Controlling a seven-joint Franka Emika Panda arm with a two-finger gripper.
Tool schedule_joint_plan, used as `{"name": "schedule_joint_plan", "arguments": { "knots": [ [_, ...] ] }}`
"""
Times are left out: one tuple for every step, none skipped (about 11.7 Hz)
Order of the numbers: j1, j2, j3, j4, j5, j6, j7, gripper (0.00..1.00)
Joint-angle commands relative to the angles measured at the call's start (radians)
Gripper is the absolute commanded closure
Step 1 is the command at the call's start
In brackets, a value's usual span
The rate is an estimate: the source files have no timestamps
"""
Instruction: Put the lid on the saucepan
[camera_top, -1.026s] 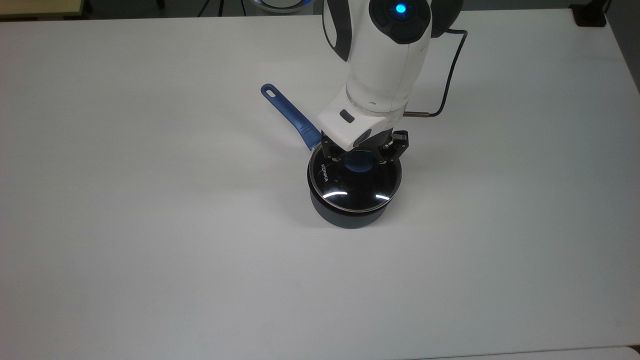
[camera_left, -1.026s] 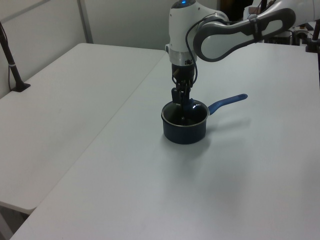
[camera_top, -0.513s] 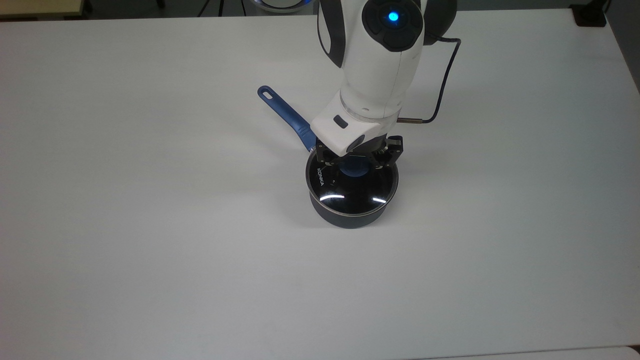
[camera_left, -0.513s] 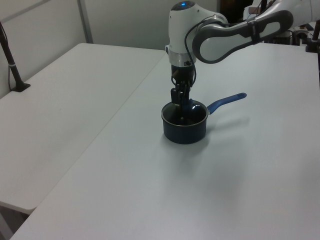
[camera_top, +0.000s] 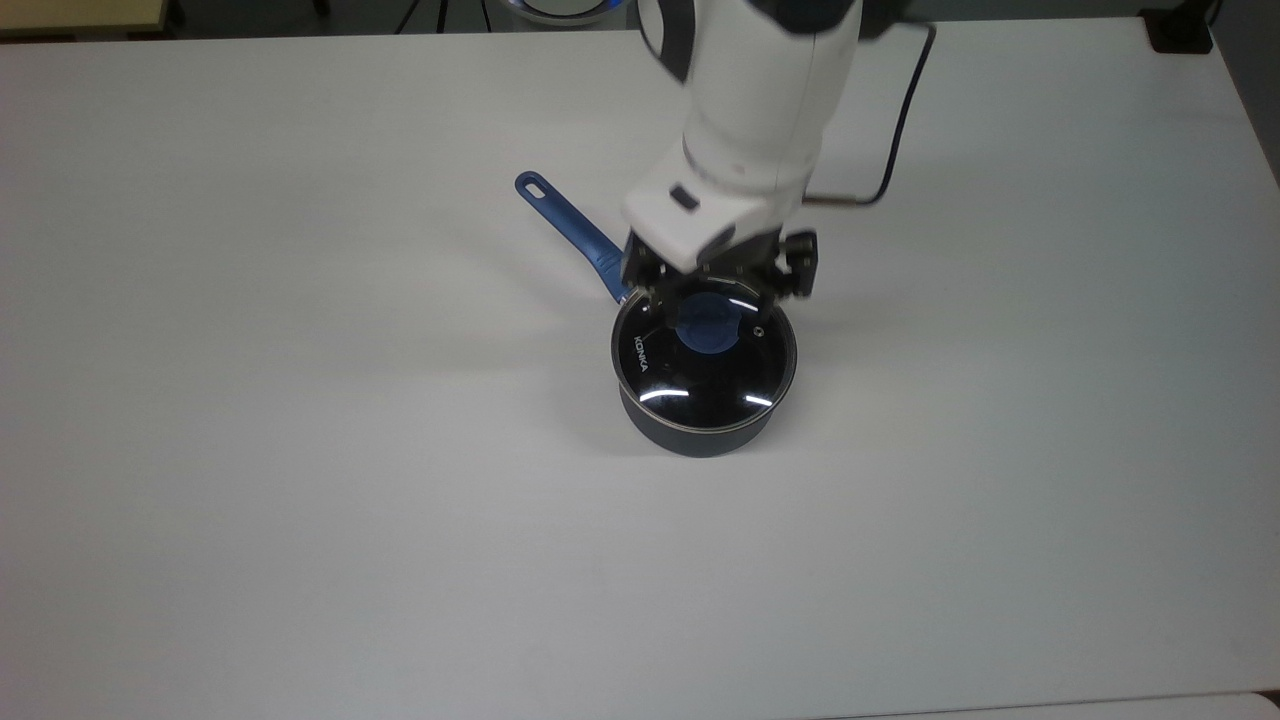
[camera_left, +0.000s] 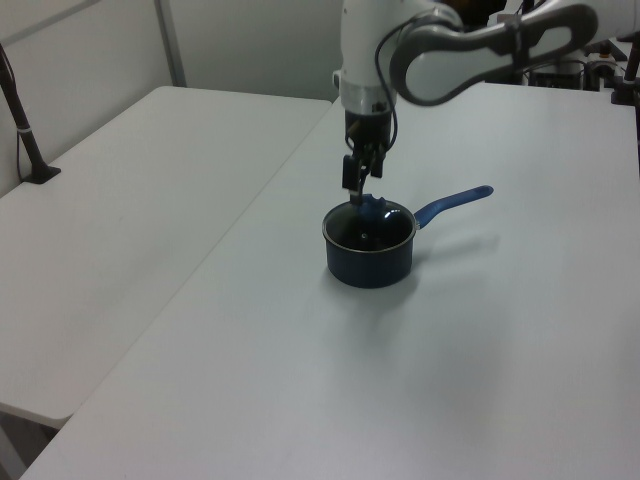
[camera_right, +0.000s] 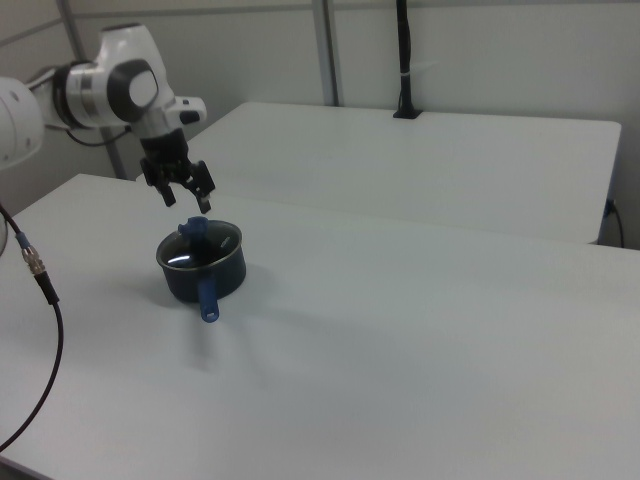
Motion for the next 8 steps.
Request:
{"name": "schedule_joint_plan", "arguments": {
  "knots": [
    [-0.017,-0.137,-0.008,-0.059,-0.004,-0.095,-0.008,0.00],
    [-0.040,-0.184,-0.007,-0.088,-0.004,-0.132,-0.037,0.00],
    [-0.072,-0.227,-0.007,-0.111,-0.004,-0.176,-0.078,0.00],
    [-0.110,-0.269,-0.007,-0.134,-0.004,-0.207,-0.115,0.00],
    [-0.145,-0.305,-0.007,-0.165,-0.002,-0.215,-0.145,0.00],
    [-0.185,-0.347,-0.007,-0.203,-0.002,-0.214,-0.179,0.00],
    [-0.218,-0.381,-0.007,-0.238,-0.002,-0.214,-0.221,0.00],
    [-0.244,-0.402,-0.007,-0.258,-0.002,-0.212,-0.244,0.00]
  ]
}}
